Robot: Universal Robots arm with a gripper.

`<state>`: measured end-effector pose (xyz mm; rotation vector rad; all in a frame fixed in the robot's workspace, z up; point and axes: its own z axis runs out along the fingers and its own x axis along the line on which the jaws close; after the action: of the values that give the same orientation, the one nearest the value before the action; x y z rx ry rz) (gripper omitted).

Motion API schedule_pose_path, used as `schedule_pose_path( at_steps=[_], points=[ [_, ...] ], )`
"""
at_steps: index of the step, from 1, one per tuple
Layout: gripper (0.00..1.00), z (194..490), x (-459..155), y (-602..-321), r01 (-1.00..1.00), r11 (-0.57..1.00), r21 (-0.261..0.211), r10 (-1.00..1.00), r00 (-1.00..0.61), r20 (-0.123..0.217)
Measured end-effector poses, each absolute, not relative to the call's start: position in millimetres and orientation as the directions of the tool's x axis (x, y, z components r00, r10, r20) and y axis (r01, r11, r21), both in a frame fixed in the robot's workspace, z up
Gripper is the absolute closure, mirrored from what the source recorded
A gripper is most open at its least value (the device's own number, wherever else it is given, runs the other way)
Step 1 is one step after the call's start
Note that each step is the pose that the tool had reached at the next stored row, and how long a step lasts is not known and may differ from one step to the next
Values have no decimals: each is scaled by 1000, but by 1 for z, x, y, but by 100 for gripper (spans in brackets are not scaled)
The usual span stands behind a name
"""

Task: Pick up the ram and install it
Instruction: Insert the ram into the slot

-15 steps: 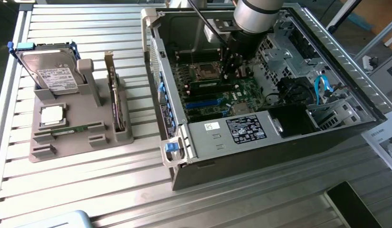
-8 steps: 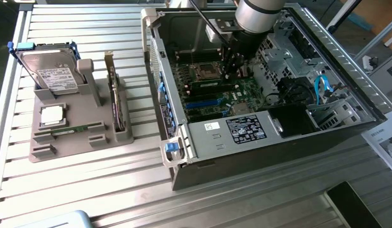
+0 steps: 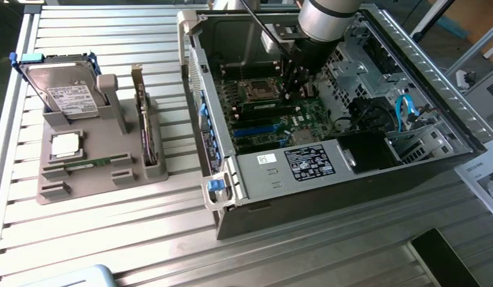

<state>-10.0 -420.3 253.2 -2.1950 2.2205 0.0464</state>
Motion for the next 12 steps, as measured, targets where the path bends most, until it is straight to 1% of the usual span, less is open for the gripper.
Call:
schedule_pose_path(
  at_steps=[6, 12],
  points=[
    [88, 245, -10, -420, -1000, 11, 3, -999, -11, -34],
    [88, 244, -10, -420, -1000, 12, 2, -999, -12, -35]
  ],
)
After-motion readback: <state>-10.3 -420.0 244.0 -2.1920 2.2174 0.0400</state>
